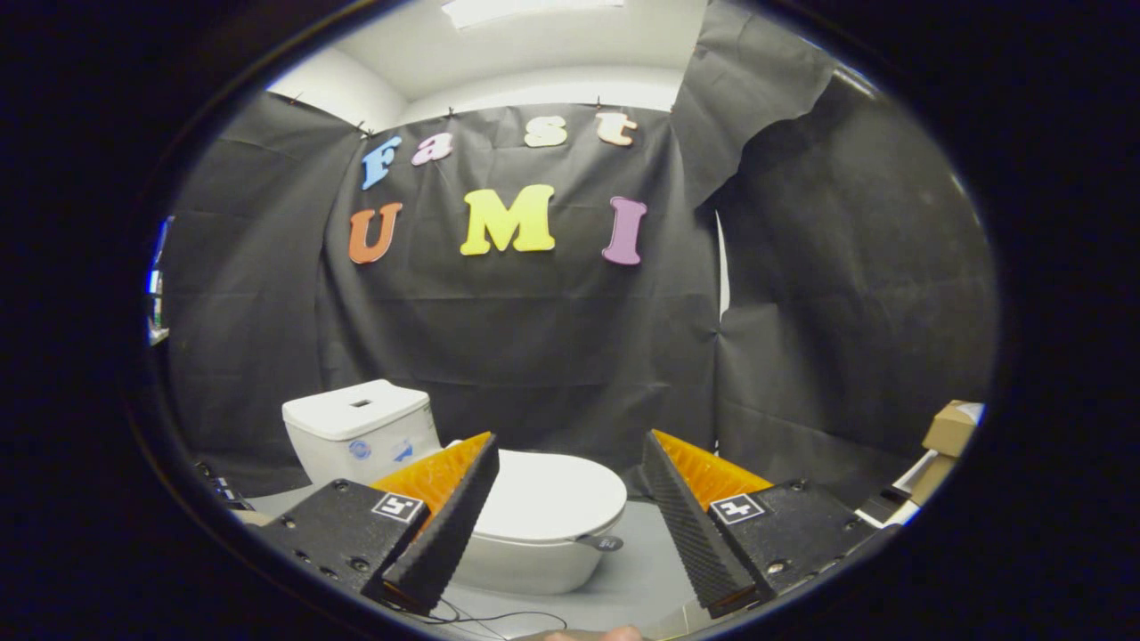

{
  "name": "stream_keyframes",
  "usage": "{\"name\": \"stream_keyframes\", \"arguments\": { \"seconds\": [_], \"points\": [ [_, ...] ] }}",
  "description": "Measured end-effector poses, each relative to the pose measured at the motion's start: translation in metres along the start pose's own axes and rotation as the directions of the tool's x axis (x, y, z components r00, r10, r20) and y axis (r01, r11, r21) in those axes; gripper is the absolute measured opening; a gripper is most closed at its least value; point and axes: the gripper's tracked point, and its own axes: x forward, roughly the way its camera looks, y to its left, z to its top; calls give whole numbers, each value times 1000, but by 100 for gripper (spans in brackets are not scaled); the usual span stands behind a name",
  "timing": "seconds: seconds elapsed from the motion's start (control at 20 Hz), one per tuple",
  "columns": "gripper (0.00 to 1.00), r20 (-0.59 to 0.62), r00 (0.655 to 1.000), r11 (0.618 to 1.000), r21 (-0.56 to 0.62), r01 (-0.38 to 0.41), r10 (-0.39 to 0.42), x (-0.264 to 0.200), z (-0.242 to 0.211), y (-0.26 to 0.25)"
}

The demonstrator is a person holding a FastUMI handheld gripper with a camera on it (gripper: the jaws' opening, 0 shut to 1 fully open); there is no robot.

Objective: Open the toilet lid.

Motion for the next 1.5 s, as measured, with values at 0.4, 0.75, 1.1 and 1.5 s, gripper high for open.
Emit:
{"name": "stream_keyframes", "arguments": {
  "seconds": [0.4, 0.75, 1.1, 1.5],
  "points": [
    [100, -1, 1000, 1000, 15, 5, -5, 3, -2, -5],
    [100, 11, 1000, 1000, -1, -3, 3, 14, -15, -5],
    [100, -96, 995, 998, 59, 21, -15, 34, -47, -13],
    [100, -389, 921, 993, 111, 37, 9, 98, -106, -29]
  ]
}}
